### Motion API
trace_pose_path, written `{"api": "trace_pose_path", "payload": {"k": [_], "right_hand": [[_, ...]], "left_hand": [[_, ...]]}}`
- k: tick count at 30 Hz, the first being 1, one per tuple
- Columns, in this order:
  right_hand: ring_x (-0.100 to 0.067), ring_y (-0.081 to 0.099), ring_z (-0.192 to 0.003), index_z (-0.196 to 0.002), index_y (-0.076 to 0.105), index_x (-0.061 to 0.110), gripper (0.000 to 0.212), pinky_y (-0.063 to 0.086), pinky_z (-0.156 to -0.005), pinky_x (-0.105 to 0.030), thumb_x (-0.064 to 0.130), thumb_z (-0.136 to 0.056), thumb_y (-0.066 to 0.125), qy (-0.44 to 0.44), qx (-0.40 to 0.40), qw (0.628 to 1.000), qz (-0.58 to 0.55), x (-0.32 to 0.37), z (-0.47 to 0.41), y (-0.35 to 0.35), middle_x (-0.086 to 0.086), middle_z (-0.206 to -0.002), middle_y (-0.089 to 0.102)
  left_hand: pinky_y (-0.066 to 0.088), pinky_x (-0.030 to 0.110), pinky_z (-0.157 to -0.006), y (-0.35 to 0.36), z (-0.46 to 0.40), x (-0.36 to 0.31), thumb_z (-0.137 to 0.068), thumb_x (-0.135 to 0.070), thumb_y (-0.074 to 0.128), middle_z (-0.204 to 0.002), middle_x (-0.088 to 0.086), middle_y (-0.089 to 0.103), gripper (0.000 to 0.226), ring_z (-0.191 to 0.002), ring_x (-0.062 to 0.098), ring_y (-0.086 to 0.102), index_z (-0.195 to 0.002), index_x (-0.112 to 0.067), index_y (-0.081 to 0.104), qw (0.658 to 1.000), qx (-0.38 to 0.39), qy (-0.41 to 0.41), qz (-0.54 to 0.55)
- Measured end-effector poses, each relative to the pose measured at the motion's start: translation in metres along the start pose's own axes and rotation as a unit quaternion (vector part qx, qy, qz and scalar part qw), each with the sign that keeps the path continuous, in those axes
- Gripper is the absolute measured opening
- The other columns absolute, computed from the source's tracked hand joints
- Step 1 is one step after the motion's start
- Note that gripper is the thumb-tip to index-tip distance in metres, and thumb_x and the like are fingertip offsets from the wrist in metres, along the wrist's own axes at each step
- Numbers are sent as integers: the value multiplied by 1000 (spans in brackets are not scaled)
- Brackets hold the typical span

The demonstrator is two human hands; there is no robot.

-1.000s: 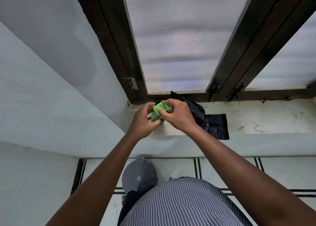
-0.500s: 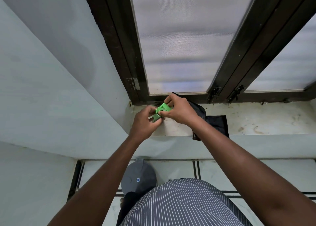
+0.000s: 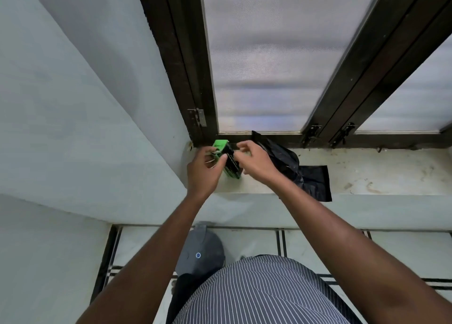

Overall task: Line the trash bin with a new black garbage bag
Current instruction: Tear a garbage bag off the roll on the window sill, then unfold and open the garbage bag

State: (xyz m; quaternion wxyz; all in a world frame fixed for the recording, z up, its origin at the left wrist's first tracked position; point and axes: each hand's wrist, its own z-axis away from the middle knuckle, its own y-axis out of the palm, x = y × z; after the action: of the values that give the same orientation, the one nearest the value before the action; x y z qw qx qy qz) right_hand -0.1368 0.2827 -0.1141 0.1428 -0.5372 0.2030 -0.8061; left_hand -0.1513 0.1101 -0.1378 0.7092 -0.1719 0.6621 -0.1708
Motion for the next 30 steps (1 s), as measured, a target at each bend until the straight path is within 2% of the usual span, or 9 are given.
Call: {"api": "trace_pose_path", "payload": {"k": [2, 4, 7, 9, 12, 16, 21, 26, 30], "right_hand": [[-22, 63, -119, -148, 54, 23, 67, 56, -102, -44, 47, -89, 74, -10, 6, 988, 154, -13, 5, 5, 0, -139, 56], [-25, 65, -121, -144, 58, 20, 61, 56, -102, -45, 42, -92, 81, -4, -9, 982, 188, -22, 5, 13, -4, -139, 62], [-24, 71, -120, -141, 63, 19, 54, 59, -102, -46, 36, -94, 83, -3, -44, 991, 129, -20, 4, 23, -4, -137, 70], [-22, 72, -118, -143, 63, 21, 53, 59, -102, -45, 37, -96, 80, -15, -58, 991, 118, -17, 5, 27, -1, -137, 72], [-16, 73, -104, -117, 75, 19, 23, 61, -95, -41, 33, -99, 73, -27, -100, 991, 79, -22, 15, 30, 4, -110, 78], [-15, 76, -78, -94, 76, 26, 7, 66, -81, -49, 32, -97, 73, -13, -111, 992, -64, -41, 38, 24, 6, -85, 77], [-24, 75, -75, -90, 77, 27, 15, 65, -73, -54, 39, -92, 68, -1, -171, 973, -157, -74, 79, 0, 3, -79, 77], [-21, 74, -67, -90, 77, 23, 13, 64, -70, -46, 25, -100, 69, 41, -235, 951, -198, -109, 107, -28, -1, -79, 78], [-8, 74, -83, -97, 77, 27, 11, 61, -76, -31, 26, -101, 67, 69, -285, 943, -157, -138, 116, -49, 8, -89, 79]], "left_hand": [[64, 34, -92, -2, -2, -1, -89, -49, 82, -112, -10, 75, 38, -100, 6, 73, -118, -29, 68, 989, -24, -103, 107], [66, 40, -91, 2, -6, 8, -89, -52, 80, -124, -1, 73, 51, -111, 18, 74, -131, -28, 64, 968, -17, -183, 171], [64, 49, -94, 27, -31, 72, -69, -79, 72, -140, 12, 64, 91, -124, 32, 70, -142, -32, 45, 964, -35, -253, 78], [64, 48, -91, 24, -17, 62, -75, -67, 74, -132, 15, 66, 77, -114, 31, 73, -133, -21, 49, 957, 9, -286, 55], [61, 41, -81, 7, 25, -2, -100, -27, 64, -103, 7, 77, 11, -87, 24, 72, -97, -18, 69, 963, 99, -242, 70], [61, 37, -78, 17, 38, -15, -104, -22, 62, -101, 8, 80, 14, -82, 21, 75, -107, -16, 74, 958, 161, -213, 104], [58, 35, -75, 47, 50, -32, -101, -17, 62, -94, 9, 80, 17, -79, 20, 73, -103, -7, 75, 950, 232, -183, 105], [59, 36, -76, 92, 72, -52, -95, 0, 52, -89, 10, 81, 25, -78, 23, 74, -91, -9, 75, 934, 323, -130, 75], [64, 38, -85, 126, 83, -60, -94, 3, 49, -94, 8, 82, 31, -92, 24, 78, -101, -8, 77, 927, 363, -83, 39]]}}
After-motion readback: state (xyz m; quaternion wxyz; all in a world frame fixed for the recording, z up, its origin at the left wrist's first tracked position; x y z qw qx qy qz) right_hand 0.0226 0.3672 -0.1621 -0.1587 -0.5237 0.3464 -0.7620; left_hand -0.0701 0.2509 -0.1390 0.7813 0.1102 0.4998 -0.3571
